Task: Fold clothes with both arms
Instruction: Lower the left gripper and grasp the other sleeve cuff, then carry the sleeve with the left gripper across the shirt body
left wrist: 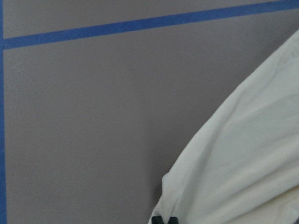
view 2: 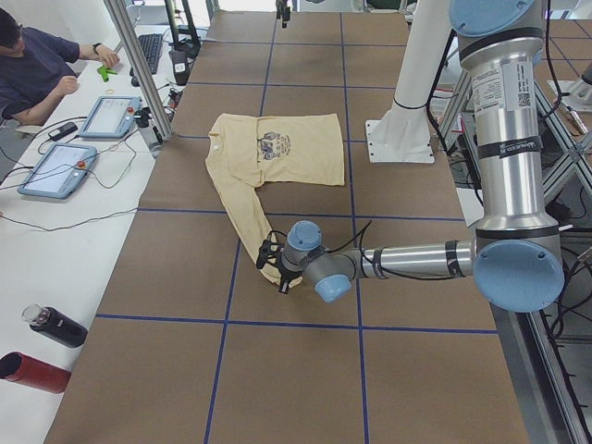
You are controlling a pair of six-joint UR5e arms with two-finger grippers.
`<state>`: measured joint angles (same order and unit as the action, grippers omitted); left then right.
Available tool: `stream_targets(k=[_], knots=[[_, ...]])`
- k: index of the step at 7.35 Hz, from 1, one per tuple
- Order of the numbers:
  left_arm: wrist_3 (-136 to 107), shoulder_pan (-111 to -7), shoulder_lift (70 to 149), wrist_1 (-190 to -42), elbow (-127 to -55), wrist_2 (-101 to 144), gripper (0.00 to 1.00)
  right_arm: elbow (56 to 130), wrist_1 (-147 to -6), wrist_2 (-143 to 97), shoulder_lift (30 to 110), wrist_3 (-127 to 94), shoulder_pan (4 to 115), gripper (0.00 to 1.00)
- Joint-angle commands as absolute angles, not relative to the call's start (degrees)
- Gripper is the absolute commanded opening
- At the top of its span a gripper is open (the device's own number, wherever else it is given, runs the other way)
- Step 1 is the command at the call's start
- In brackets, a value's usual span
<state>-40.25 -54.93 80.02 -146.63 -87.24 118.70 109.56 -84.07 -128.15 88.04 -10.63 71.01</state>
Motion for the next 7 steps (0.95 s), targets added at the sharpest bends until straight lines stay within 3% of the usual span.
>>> stream_targets(k=[1,3,4,7], knots=[[-39.1,-55.5,80.2,-140.1,-93.9,123.2,0.0,109.4,-84.1,-128.1,88.1,-10.6,71.0,1.0],[-39.0,-55.4,81.6,-119.0,-108.6,123.4,0.0,109.3,-84.0,-128.1,88.1,-10.7,71.0,1.0],[-39.0,-55.5,88.0,-103.8,-115.3,123.4,0.0,109.3,-84.0,-128.1,88.1,-10.7,71.0,1.0],[-39.5,-55.0,119.5,-66.8,-115.1,123.3,0.0,109.2,-84.0,-128.0,88.1,-10.7,71.0,1.0]])
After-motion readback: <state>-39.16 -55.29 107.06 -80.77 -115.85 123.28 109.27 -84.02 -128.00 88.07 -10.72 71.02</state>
